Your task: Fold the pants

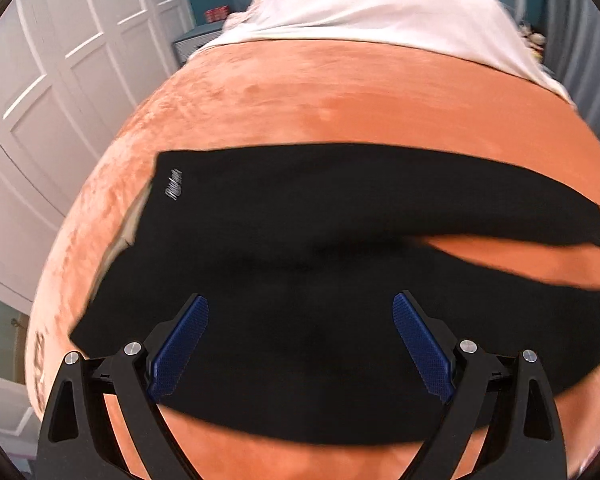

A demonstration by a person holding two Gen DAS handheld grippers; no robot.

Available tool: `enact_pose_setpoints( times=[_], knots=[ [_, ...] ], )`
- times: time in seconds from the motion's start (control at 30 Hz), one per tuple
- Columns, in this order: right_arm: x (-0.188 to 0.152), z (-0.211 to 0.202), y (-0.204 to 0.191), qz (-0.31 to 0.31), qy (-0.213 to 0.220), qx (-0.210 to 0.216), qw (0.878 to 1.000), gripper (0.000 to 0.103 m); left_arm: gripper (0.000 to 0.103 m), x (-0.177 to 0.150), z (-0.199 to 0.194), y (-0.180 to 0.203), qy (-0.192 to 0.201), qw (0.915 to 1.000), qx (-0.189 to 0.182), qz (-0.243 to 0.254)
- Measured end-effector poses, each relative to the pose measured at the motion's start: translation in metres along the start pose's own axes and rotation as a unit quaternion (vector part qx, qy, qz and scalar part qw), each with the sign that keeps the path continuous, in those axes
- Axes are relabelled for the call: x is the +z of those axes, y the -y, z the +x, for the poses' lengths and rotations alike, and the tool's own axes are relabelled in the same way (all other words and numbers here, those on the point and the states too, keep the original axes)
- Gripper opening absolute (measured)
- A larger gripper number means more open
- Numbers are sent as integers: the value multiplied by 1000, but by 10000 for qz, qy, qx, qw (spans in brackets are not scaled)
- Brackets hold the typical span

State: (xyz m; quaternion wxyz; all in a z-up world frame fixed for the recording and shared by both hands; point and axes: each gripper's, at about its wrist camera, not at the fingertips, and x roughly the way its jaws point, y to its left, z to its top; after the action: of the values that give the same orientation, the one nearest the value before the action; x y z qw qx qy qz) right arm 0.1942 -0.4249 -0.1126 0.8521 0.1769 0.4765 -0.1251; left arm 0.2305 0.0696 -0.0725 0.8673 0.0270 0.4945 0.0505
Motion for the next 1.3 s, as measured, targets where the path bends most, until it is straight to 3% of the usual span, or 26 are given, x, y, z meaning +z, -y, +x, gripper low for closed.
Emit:
enact_pose_setpoints(
  times=[0.23,0.43,0.57,0.63,0.67,0.7,0.73,0.77,0.8,0.83,0.93,1.1,1.13,1.3],
  knots=[
    [114,80,50,246,90,-84,9996,98,92,101,95,-87,-224,9961,586,-620],
    [159,136,58,341,-82,-196,9992,98,92,157,165,-153,-438,9883,1179,-869],
    [169,164,59,432,-349,-163,9983,98,92,170,203,-177,-823,9852,1114,-1007],
    [170,171,52,287,-395,-295,9984,85,91,171,223,-181,-1132,9845,834,-1045],
    [168,172,50,217,-398,-368,9983,79,84,171,232,-182,-1286,9838,668,-1053],
    [167,172,48,171,-410,-396,9982,68,69,170,233,-180,-1336,9834,584,-1084],
    [166,170,48,168,-406,-395,9983,61,64,170,237,-180,-1428,9821,501,-1123],
    [165,167,48,165,-388,-375,9984,39,46,170,238,-181,-1481,9805,455,-1208],
    [165,163,50,188,-378,-354,9985,19,22,171,234,-184,-1469,9794,542,-1273],
    [166,159,53,243,-344,-286,9987,9,22,171,231,-186,-1444,9792,422,-1360],
    [167,127,54,265,56,-109,9996,8,18,172,197,-200,-1068,9805,5,-1651],
    [158,39,52,99,853,462,9952,8,17,156,98,-207,-99,9879,-584,-1433],
    [155,25,51,46,950,573,9938,8,17,145,71,-209,118,9877,-743,-1371],
    [108,-54,48,-493,1247,900,9869,8,16,85,-9,-218,405,9872,-1079,-1101]
  ],
)
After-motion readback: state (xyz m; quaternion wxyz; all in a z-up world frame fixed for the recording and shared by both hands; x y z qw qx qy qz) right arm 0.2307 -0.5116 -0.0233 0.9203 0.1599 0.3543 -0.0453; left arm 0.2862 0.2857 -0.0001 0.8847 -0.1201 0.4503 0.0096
